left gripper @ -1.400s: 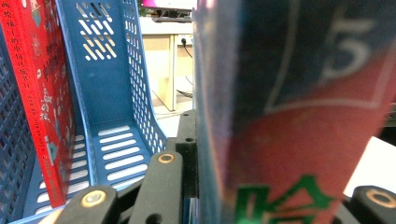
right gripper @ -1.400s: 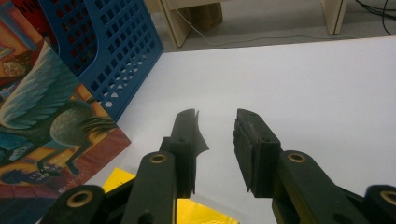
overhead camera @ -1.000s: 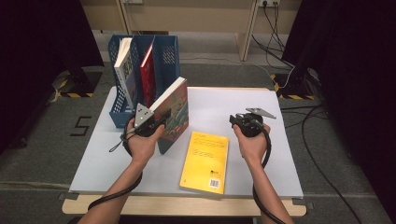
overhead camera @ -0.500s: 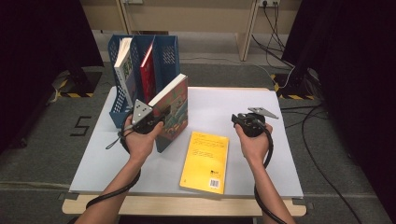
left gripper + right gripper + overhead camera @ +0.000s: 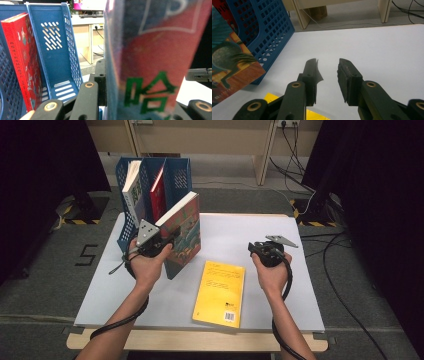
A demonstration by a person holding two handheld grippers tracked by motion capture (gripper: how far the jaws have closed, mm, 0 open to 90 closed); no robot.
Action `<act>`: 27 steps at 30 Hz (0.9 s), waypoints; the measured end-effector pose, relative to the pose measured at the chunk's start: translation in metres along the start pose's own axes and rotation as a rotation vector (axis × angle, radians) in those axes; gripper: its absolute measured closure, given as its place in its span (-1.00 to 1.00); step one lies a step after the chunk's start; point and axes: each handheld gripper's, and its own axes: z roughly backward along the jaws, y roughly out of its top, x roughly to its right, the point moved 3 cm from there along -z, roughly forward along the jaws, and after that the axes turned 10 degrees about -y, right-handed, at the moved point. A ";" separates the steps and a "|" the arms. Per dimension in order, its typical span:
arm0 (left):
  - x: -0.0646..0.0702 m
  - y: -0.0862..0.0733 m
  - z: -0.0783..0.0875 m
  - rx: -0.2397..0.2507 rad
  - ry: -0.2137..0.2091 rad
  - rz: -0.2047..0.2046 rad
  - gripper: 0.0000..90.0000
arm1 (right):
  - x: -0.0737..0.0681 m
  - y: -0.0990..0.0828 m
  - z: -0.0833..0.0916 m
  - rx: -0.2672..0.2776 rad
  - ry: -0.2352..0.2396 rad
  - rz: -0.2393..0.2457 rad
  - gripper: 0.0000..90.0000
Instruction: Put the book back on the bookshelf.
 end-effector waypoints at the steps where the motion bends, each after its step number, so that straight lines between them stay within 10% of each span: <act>1: 0.000 0.002 0.000 0.002 0.000 -0.002 0.65 | 0.000 0.000 0.000 -0.003 -0.001 -0.001 0.53; 27: -0.004 0.042 0.001 0.046 -0.003 0.017 0.65 | 0.000 -0.007 -0.002 -0.013 -0.013 0.003 0.52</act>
